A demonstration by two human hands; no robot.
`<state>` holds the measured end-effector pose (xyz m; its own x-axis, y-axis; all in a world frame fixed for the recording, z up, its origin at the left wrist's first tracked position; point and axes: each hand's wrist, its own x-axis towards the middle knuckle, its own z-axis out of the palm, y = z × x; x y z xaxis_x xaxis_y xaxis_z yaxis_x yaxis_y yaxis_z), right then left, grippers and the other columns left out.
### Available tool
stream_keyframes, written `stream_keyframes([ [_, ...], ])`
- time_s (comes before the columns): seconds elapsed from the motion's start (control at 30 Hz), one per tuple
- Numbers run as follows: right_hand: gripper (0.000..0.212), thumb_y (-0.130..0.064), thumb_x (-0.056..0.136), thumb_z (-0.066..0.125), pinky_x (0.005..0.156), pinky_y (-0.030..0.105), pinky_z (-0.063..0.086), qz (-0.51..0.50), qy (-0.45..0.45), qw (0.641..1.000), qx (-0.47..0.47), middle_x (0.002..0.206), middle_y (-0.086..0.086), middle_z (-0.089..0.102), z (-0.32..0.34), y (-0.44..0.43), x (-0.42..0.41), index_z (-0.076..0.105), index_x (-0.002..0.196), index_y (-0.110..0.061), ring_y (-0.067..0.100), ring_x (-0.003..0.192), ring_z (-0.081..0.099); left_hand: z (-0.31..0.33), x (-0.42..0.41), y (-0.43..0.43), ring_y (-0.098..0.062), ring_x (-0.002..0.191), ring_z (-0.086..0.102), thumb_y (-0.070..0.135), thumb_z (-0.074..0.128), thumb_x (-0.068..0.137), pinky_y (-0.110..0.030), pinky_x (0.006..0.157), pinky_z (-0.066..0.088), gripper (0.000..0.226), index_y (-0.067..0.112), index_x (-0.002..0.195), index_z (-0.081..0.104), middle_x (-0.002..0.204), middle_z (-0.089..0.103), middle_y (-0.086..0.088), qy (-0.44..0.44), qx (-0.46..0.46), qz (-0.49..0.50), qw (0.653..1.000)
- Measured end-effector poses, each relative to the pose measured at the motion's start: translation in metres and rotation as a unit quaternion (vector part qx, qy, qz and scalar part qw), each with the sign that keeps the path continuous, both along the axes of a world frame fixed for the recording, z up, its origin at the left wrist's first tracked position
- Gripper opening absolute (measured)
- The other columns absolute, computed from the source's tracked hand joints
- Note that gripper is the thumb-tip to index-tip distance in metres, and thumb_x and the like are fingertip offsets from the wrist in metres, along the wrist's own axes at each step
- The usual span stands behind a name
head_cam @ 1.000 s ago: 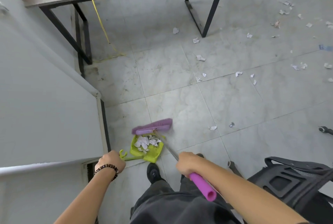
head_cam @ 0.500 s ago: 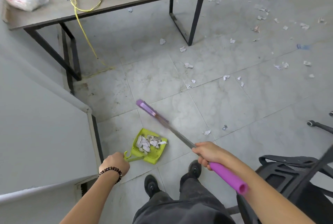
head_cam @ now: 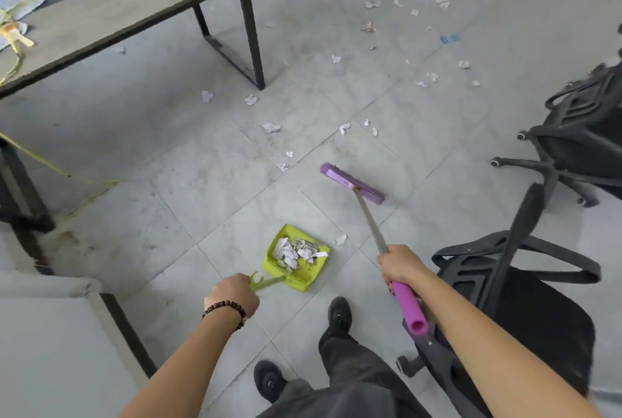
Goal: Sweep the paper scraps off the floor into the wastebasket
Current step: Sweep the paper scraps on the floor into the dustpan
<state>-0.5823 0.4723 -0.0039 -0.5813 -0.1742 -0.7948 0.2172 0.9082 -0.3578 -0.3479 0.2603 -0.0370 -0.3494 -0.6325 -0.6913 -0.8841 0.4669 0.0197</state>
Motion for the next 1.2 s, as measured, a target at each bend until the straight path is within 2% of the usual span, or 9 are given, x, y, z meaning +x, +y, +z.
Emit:
stream_keyframes([
  [0.23, 0.024, -0.002, 0.075, 0.054, 0.056, 0.027, 0.049, 0.006, -0.055, 0.994, 0.090, 0.087, 0.017, 0.065, -0.034, 0.023, -0.051, 0.059, 0.099, 0.003, 0.034, 0.083, 0.068, -0.009, -0.072, 0.015, -0.020, 0.085, 0.063, 0.015, 0.045, 0.082, -0.026, 0.069, 0.052, 0.030, 0.026, 0.105, 0.061, 0.091, 0.063, 0.004, -0.020, 0.008, -0.074, 0.997],
  [0.43, 0.025, -0.007, 0.091, 0.050, 0.062, 0.027, 0.054, 0.087, -0.113, 0.985, 0.096, 0.081, 0.009, 0.062, -0.005, 0.039, -0.010, 0.065, 0.109, 0.003, 0.018, 0.067, 0.060, -0.007, -0.116, 0.025, -0.022, 0.081, 0.059, 0.009, 0.051, 0.078, -0.027, 0.069, 0.052, 0.023, 0.018, 0.098, 0.060, 0.087, 0.058, 0.000, -0.037, 0.011, -0.120, 0.992],
  [0.53, 0.019, -0.010, 0.094, 0.043, 0.048, 0.019, 0.045, 0.093, -0.127, 0.985, 0.070, 0.067, 0.001, 0.050, 0.013, 0.045, -0.001, 0.052, 0.078, -0.011, 0.011, 0.053, 0.048, -0.009, -0.114, 0.021, -0.022, 0.083, 0.061, 0.010, 0.051, 0.078, -0.027, 0.068, 0.051, 0.026, 0.018, 0.100, 0.062, 0.091, 0.062, 0.000, -0.041, 0.007, -0.115, 0.992],
  [0.6, 0.021, -0.007, 0.092, 0.047, 0.038, 0.019, 0.042, 0.077, -0.158, 0.983, 0.050, 0.063, 0.003, 0.051, 0.029, 0.048, -0.008, 0.046, 0.072, -0.014, 0.013, 0.048, 0.048, -0.010, -0.108, 0.019, -0.021, 0.082, 0.062, 0.010, 0.050, 0.077, -0.027, 0.068, 0.052, 0.026, 0.019, 0.099, 0.062, 0.090, 0.063, 0.001, -0.039, 0.007, -0.116, 0.992],
  [0.67, 0.007, -0.008, 0.092, 0.047, 0.035, 0.019, 0.037, 0.018, -0.224, 0.974, 0.016, 0.058, 0.004, 0.048, 0.049, 0.051, -0.018, 0.051, 0.088, -0.011, 0.012, 0.040, 0.043, -0.009, -0.105, 0.019, -0.020, 0.082, 0.062, 0.010, 0.049, 0.078, -0.028, 0.067, 0.052, 0.026, 0.020, 0.098, 0.061, 0.088, 0.062, 0.001, -0.036, 0.010, -0.119, 0.992],
  [0.77, 0.019, -0.016, 0.096, 0.049, 0.034, 0.015, 0.034, -0.025, -0.268, 0.963, -0.018, 0.060, 0.000, 0.044, 0.065, 0.057, -0.028, 0.053, 0.114, -0.022, 0.005, 0.037, 0.039, -0.006, -0.103, 0.020, -0.020, 0.083, 0.061, 0.011, 0.048, 0.079, -0.028, 0.066, 0.050, 0.027, 0.020, 0.101, 0.061, 0.089, 0.061, 0.001, -0.031, 0.014, -0.121, 0.992],
  [0.9, 0.031, -0.018, 0.095, 0.052, 0.036, 0.016, 0.033, -0.040, -0.236, 0.969, -0.054, 0.059, 0.001, 0.046, 0.067, 0.053, -0.023, 0.058, 0.125, -0.013, 0.007, 0.040, 0.040, 0.000, -0.101, 0.019, -0.020, 0.084, 0.062, 0.011, 0.048, 0.080, -0.028, 0.068, 0.052, 0.027, 0.020, 0.101, 0.062, 0.090, 0.062, 0.001, -0.033, 0.015, -0.115, 0.993],
  [1.07, 0.044, -0.011, 0.093, 0.049, 0.039, 0.020, 0.038, 0.005, -0.164, 0.984, -0.065, 0.064, 0.009, 0.051, 0.053, 0.023, -0.019, 0.046, 0.136, -0.005, 0.012, 0.044, 0.044, 0.000, -0.089, 0.021, -0.020, 0.083, 0.062, 0.010, 0.046, 0.080, -0.028, 0.069, 0.053, 0.028, 0.020, 0.100, 0.062, 0.092, 0.064, 0.001, -0.034, 0.016, -0.103, 0.994],
  [1.2, 0.014, -0.005, 0.079, 0.048, 0.051, 0.030, 0.045, 0.061, -0.114, 0.991, -0.020, 0.057, 0.011, 0.056, 0.021, 0.001, -0.022, 0.052, 0.092, -0.009, 0.025, 0.046, 0.052, -0.004, -0.085, 0.022, -0.019, 0.082, 0.061, 0.011, 0.044, 0.080, -0.027, 0.067, 0.049, 0.029, 0.024, 0.099, 0.062, 0.092, 0.064, 0.003, -0.022, 0.016, -0.056, 0.998],
])
